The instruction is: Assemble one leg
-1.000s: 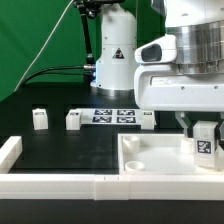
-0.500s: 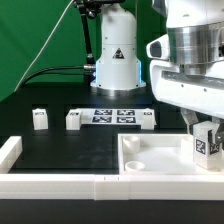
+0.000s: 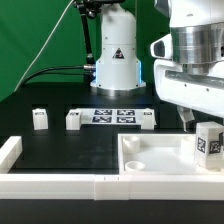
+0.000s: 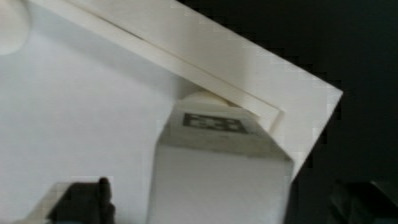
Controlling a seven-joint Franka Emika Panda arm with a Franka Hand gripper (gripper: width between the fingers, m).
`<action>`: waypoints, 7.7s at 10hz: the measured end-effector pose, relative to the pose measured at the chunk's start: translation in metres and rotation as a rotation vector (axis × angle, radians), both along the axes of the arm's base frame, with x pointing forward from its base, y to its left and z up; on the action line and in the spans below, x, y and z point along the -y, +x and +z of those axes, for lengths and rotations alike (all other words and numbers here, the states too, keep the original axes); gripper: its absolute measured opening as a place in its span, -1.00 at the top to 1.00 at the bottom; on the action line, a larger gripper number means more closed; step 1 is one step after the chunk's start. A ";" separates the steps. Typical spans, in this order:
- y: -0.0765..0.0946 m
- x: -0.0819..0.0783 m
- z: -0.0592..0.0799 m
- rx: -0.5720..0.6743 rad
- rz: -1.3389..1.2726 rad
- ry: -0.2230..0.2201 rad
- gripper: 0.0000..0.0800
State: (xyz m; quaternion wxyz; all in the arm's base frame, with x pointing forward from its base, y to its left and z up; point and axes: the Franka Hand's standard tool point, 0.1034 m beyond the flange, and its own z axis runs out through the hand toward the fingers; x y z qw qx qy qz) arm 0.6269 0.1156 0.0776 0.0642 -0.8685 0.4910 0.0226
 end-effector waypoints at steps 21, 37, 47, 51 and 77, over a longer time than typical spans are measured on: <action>-0.002 0.001 -0.004 0.083 0.753 -0.060 0.27; -0.003 -0.007 -0.004 0.017 0.172 -0.046 -0.62; -0.002 -0.001 -0.005 0.103 1.128 -0.103 -0.30; -0.002 -0.001 -0.005 0.103 1.128 -0.103 0.27; -0.003 -0.001 -0.007 0.096 1.141 -0.103 -0.62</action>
Offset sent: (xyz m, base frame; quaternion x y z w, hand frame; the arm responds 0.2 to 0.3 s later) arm -0.0026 0.0100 0.0040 -0.0369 0.0190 -0.3753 0.9260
